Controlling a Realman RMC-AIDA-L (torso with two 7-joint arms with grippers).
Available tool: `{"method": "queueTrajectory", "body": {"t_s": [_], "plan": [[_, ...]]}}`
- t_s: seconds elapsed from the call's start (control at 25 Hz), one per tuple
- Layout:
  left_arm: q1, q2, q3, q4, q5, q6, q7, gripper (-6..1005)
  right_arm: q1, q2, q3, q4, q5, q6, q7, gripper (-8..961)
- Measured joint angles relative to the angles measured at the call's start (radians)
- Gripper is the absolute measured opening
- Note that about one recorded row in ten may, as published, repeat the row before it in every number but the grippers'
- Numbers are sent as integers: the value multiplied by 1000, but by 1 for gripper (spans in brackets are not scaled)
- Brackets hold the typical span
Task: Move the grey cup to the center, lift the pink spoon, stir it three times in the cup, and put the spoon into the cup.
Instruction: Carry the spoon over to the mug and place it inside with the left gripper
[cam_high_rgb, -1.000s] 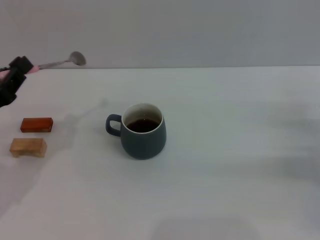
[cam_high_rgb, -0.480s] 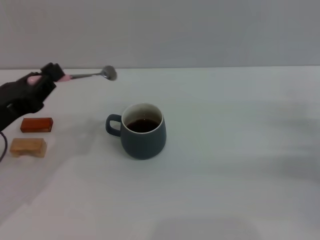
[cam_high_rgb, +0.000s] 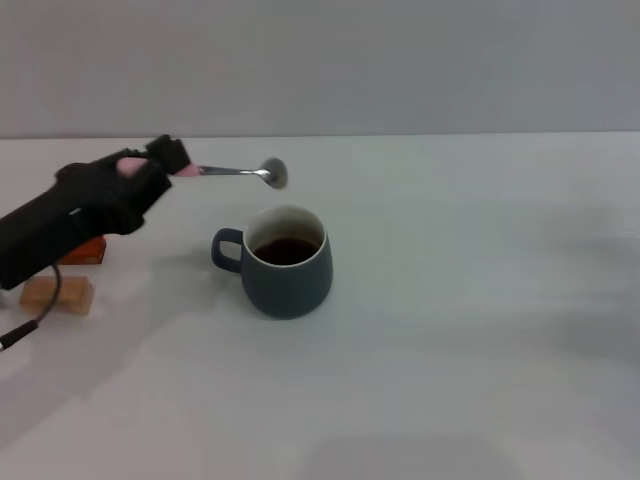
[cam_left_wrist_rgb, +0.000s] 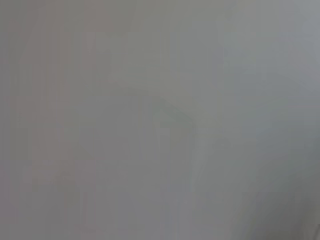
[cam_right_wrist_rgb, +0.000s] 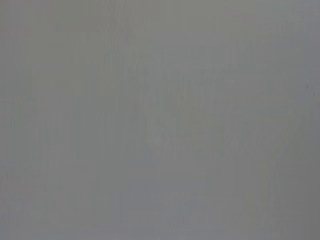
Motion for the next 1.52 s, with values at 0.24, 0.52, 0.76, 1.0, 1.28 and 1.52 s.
{"method": "queueTrajectory", "body": {"t_s": [0.24, 0.52, 0.76, 1.0, 1.28, 1.52], "plan": [[-62, 3, 38, 35, 0, -34, 3, 144, 0, 0, 0, 0, 0, 0, 2, 631], [-112, 4, 57, 52, 0, -133, 60, 144, 0, 1, -11, -2, 1, 0, 2, 631], [-124, 19, 57, 33, 0, -194, 83, 144, 0, 2, -14, -3, 3, 0, 3, 632], [-141, 56, 77, -21, 0, -230, 84, 144, 0, 3, -14, -4, 6, 1, 3, 632], [-161, 104, 98, -85, 0, -290, 83, 144, 4, 3, -14, 1, 6, 19, 3, 632], [-205, 107, 131, -89, 0, -366, 87, 144, 7, 3, -14, 1, 6, 23, 3, 632]]}}
